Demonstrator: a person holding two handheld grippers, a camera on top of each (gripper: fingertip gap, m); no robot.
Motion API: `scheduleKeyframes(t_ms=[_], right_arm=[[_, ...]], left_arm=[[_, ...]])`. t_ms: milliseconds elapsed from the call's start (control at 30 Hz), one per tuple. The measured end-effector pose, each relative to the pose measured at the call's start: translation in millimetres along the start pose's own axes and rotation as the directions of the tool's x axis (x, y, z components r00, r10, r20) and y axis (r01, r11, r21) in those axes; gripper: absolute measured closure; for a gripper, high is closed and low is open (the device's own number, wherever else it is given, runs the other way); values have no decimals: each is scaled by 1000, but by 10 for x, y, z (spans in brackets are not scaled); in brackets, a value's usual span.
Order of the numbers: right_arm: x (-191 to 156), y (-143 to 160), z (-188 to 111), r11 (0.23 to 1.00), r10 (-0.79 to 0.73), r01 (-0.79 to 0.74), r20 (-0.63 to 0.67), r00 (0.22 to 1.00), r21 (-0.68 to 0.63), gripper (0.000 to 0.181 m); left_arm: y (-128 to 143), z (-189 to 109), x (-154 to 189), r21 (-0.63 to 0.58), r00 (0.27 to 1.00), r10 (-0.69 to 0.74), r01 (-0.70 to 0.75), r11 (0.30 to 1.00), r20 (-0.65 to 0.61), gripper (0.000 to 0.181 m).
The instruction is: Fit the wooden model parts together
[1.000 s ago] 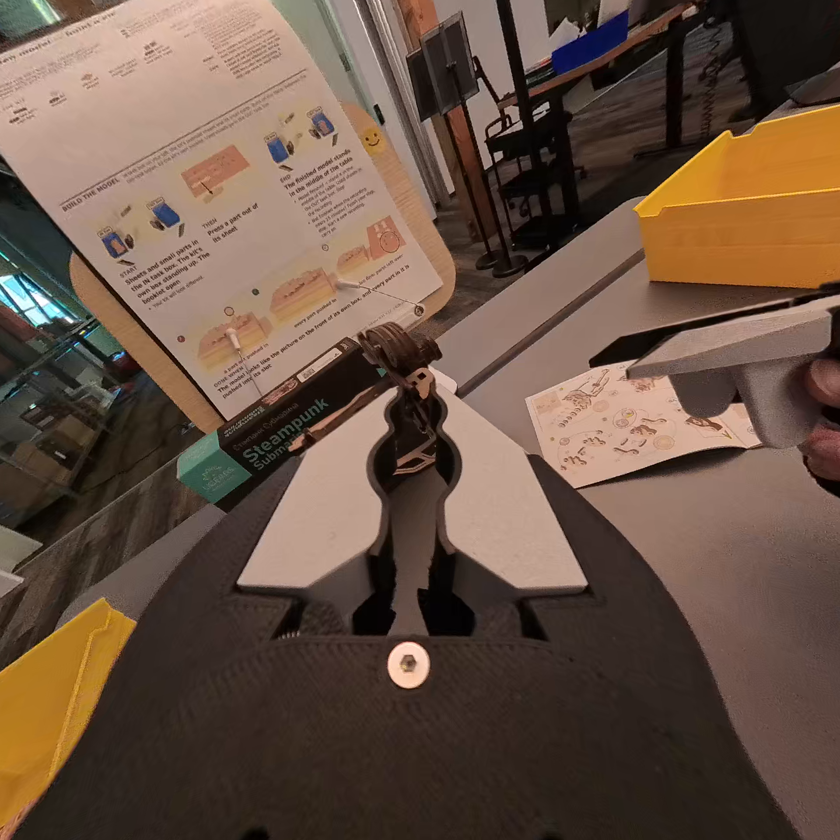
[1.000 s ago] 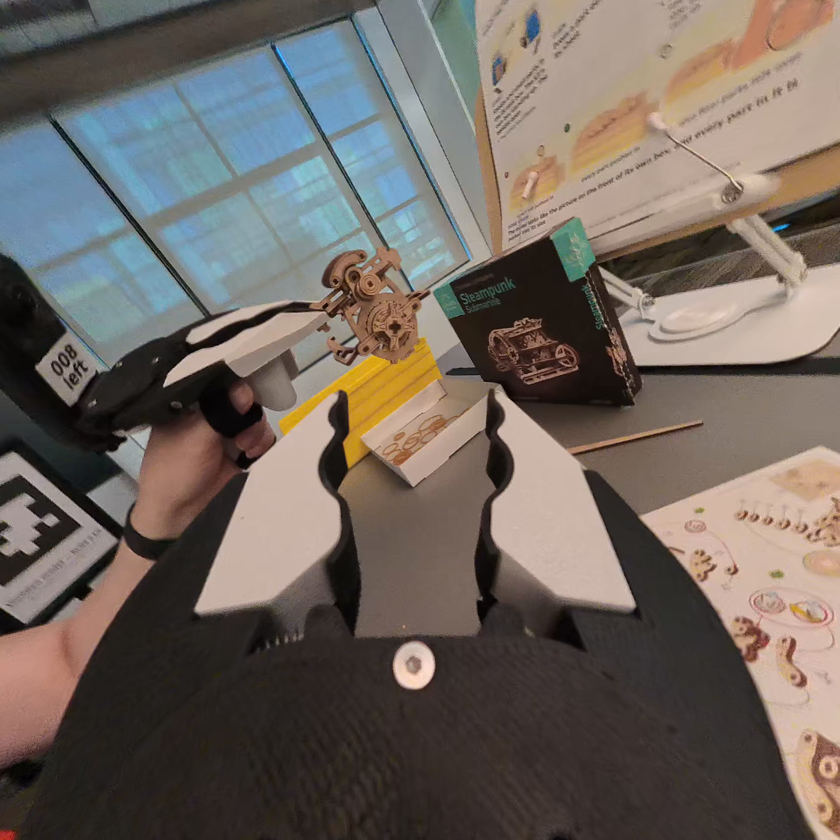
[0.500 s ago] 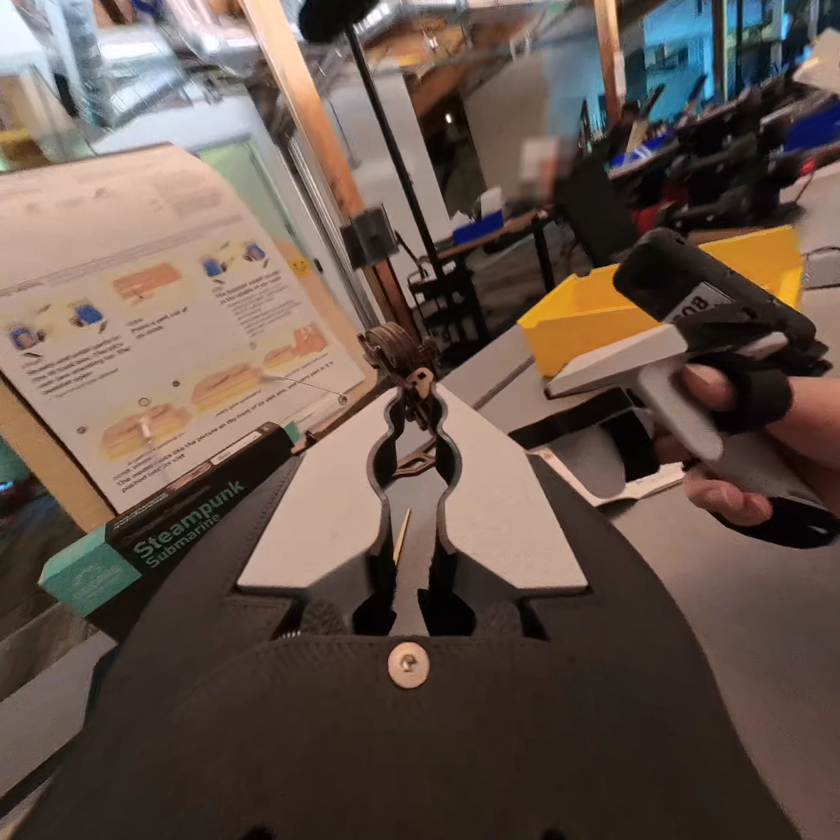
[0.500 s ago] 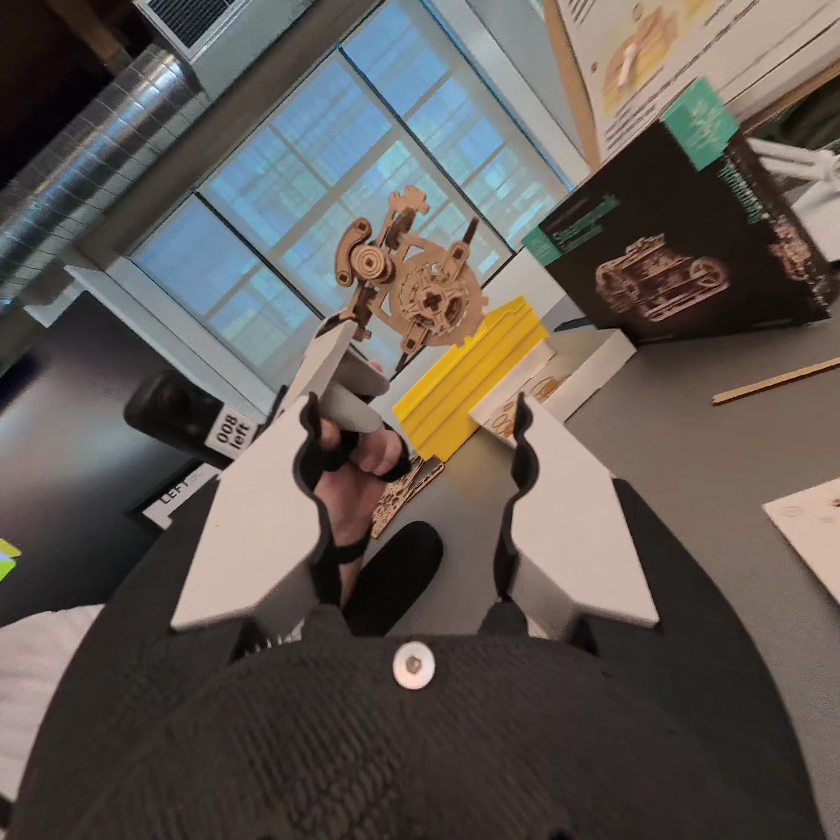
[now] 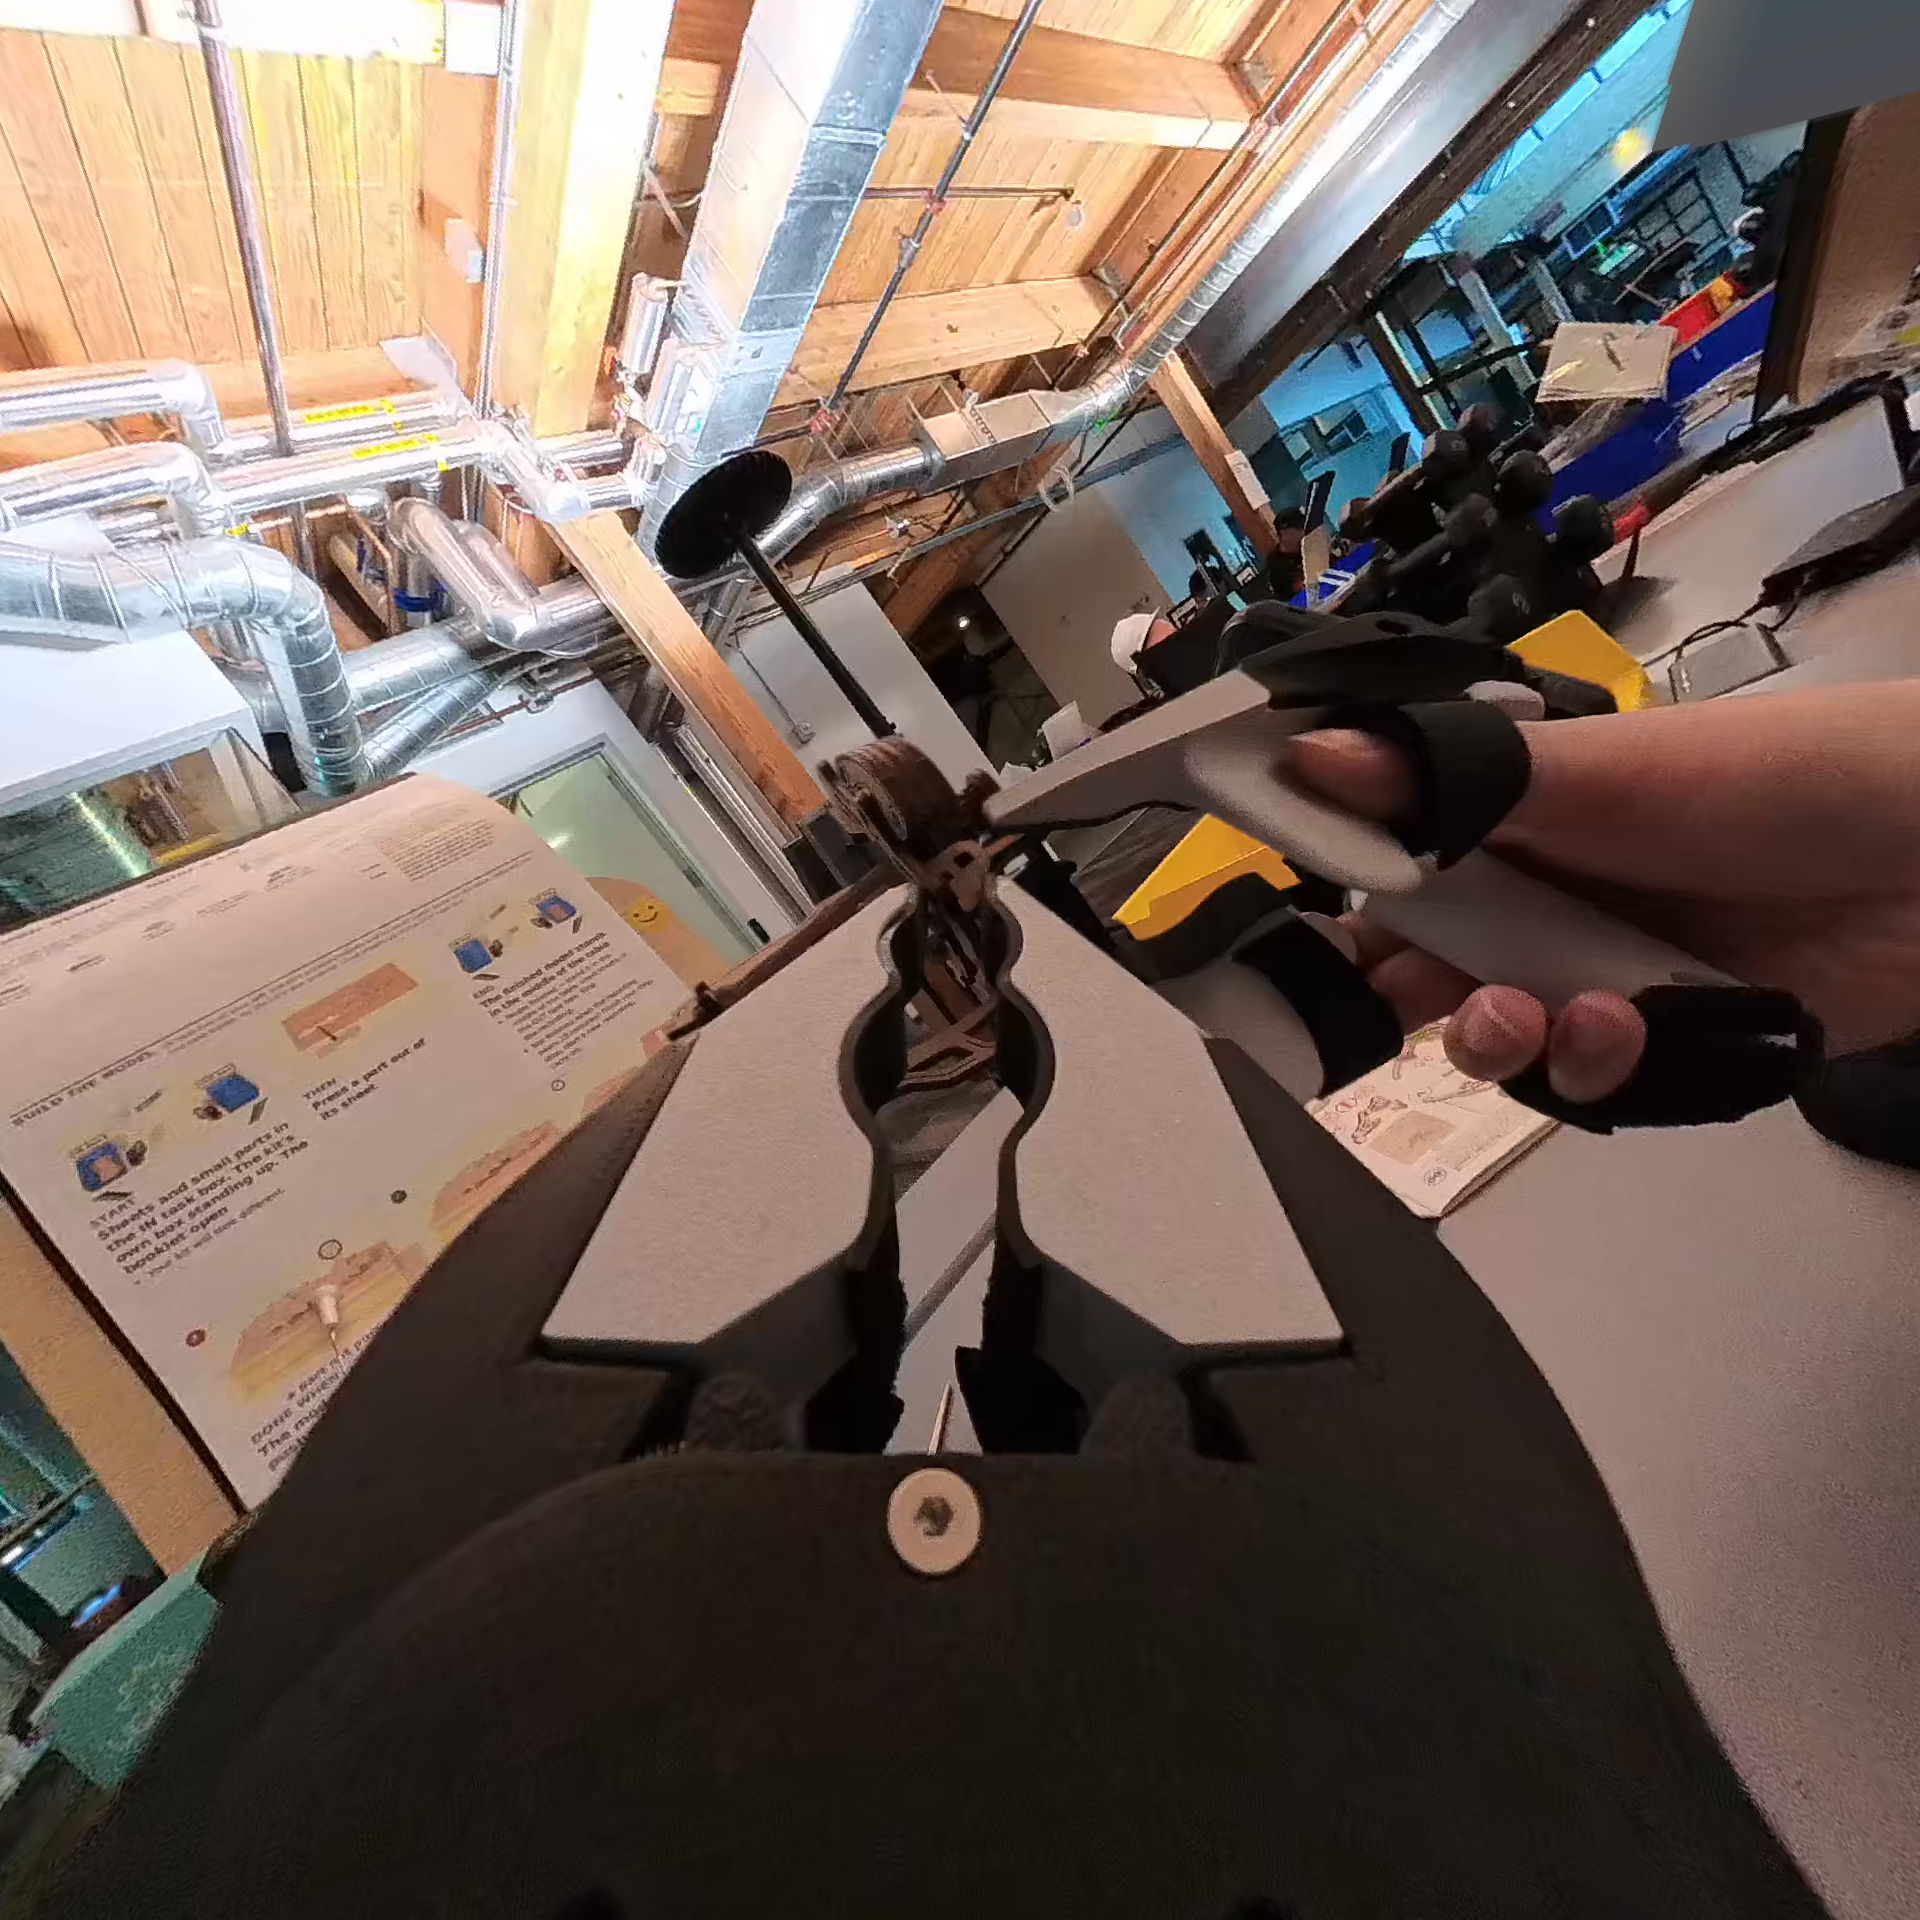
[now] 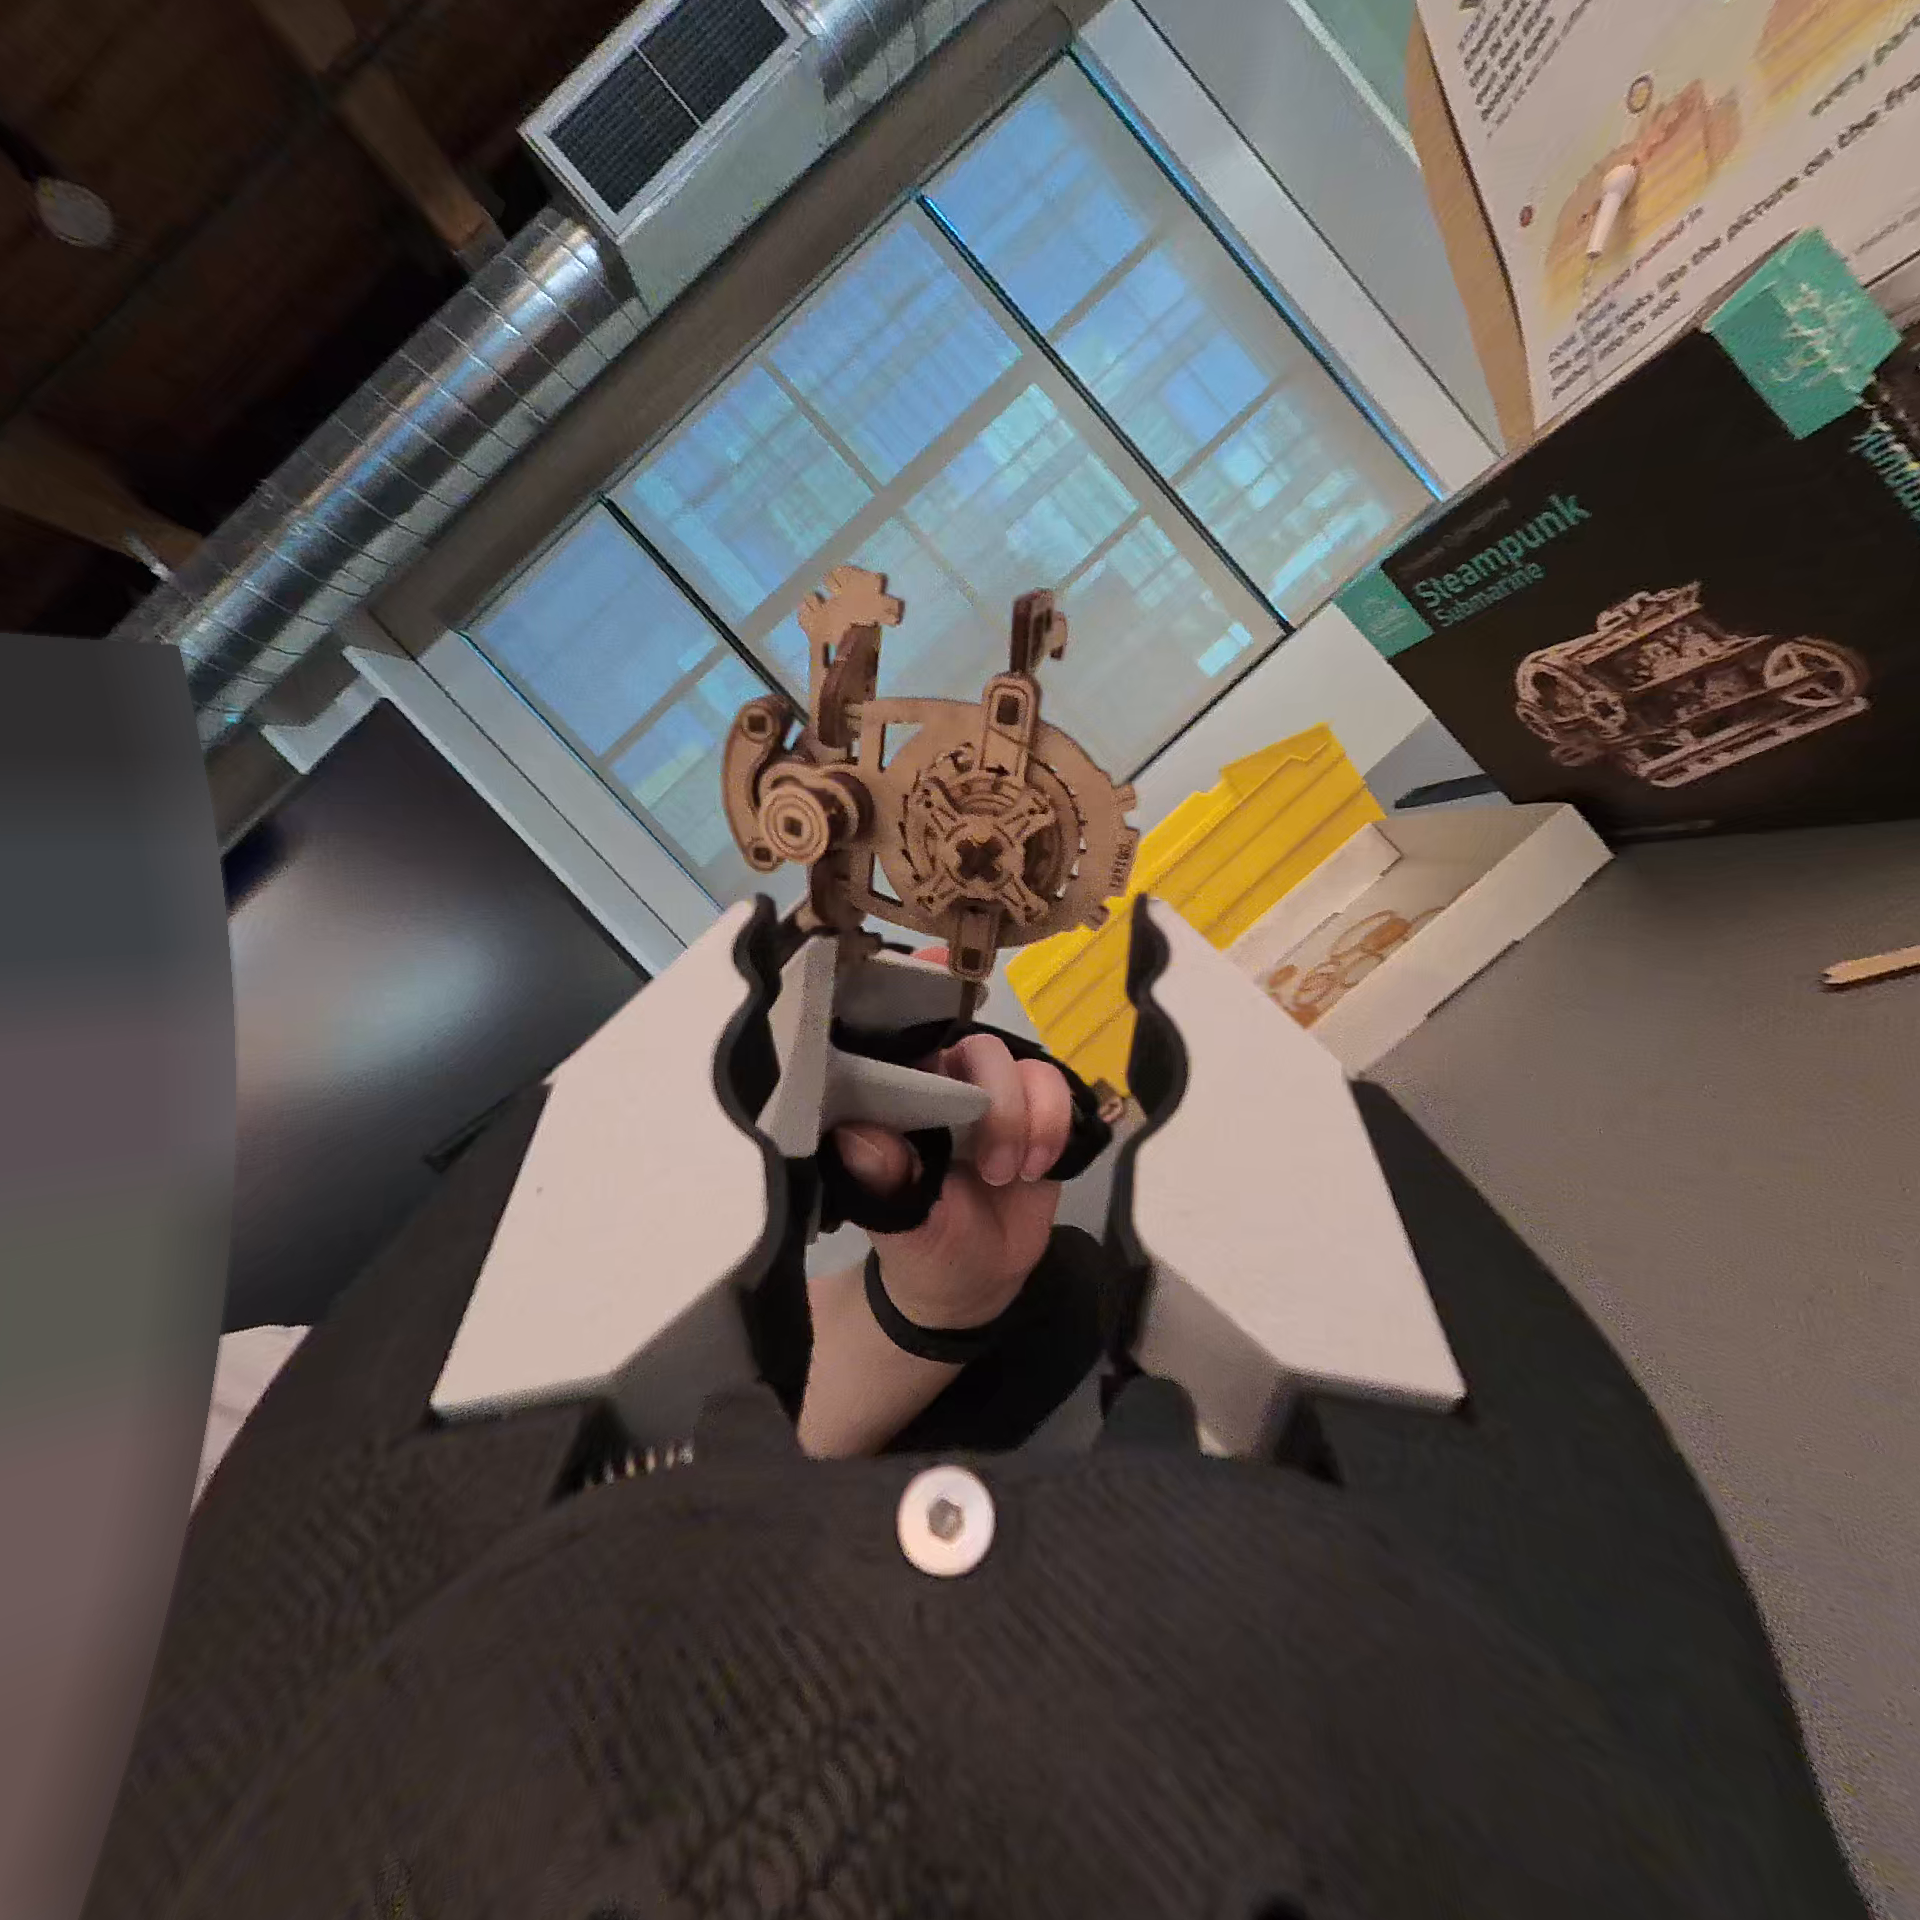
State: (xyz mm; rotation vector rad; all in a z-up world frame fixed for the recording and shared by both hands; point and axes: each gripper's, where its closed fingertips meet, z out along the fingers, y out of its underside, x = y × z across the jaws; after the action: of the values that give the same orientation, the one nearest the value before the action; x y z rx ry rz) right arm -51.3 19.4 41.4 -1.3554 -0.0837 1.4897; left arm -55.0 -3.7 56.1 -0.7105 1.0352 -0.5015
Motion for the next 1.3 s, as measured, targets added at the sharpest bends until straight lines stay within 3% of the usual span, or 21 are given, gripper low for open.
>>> scheduleKeyframes(t_ms=[33,467,900,1033,1167,1300], right_arm=[[-9,-6,-1,1000,8,-8,9,1000,7,117],[38,-22,-36,1000,3,-3,-8,1000,7,124],[-44,-43,-44,998,-37,35,35,999,49,126],[-114,-58,-42,999,16,-20,91,996,39,126],[-117,-121,-90,998,24,-31,104,994,63,137],[-137,-104,-79,999,-37,35,64,997,33,126]], left_arm=[[1,2,11,0,1000,7,-7,1000,1,174],[16,20,80,-17,995,104,-104,994,1,174],[-58,13,92,8,998,63,-63,998,-11,175],[-119,12,79,31,1000,25,-25,999,-6,175],[-153,10,63,34,1000,10,-10,999,-5,175],[-120,25,71,18,1000,29,-29,999,0,175]])
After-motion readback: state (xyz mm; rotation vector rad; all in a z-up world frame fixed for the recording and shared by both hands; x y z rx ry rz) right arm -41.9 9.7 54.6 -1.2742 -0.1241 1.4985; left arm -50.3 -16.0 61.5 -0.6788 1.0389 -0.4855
